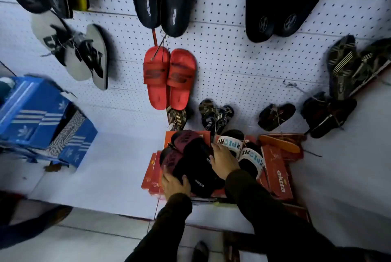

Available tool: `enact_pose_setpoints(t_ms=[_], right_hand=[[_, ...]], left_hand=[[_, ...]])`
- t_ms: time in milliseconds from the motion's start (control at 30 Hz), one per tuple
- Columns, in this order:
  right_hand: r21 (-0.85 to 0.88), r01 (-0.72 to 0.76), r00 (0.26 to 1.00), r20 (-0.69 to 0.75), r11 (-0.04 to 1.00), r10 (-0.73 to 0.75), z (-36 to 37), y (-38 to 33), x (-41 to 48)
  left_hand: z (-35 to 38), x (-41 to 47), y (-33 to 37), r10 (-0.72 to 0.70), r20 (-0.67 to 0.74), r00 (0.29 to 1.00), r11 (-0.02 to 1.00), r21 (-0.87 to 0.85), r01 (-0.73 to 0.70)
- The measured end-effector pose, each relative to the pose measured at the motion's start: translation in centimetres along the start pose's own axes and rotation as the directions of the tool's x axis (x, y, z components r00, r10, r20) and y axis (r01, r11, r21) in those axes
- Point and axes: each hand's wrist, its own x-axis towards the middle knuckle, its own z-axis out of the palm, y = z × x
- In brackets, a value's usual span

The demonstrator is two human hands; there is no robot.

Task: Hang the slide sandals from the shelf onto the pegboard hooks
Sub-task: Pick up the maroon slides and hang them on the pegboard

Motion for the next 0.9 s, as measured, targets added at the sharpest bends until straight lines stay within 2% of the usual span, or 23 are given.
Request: enact_pose_setpoints(t_ms=[67,133,200,367,467,667,767,900], right_hand=[[-0.011,-0.036,0.997,0.069,0.999,0.037,0.4,0.0,1.0],[-0.053,-0.081,0.989,0.121,0.995,0.087,0.9,0.1,1.8],[-0.075,-0.102,0.983,0.145,0.992,0.112,1.5,0.1,2.5],[-0.022,-0.163,0.977,0.133,0.986,0.165,2.0,0.2,4.1],[0.126,-0.299,0.94,0.208,0.946,0.269,1.6,0.5,4.5],[0.328,-0.462,0.862,0.383,0.824,0.331,1.1,0.3,3.5],[0.53,-0.488,0.87,0.355,0.694,0.341,1.5,-0.3,2.0],[0.698,-0.394,0.914,0.232,0.597,0.332,0.7,-1.7,0.5]], left_hand=[[1.0,0.3,-0.1,-0.232,0.07,0.97,0.963,-0.125,0.239],[2.0,0.7,-0.3,-0.386,0.193,0.902,0.875,-0.235,0.424],[2.6,1.2,-0.4,-0.443,0.311,0.841,0.788,-0.313,0.531],[2.9,2.1,-0.9,-0.444,0.457,0.771,0.627,-0.456,0.631],[1.4,2.1,-2.5,-0.419,0.473,0.775,0.566,-0.532,0.63],[-2.5,2.3,-4.4,-0.356,0.418,0.836,0.616,-0.567,0.546],[-4.4,2.9,-3.9,-0.284,0.354,0.891,0.659,-0.603,0.45],[-7.4,3.8,-1.6,-0.133,0.273,0.953,0.725,-0.629,0.281]])
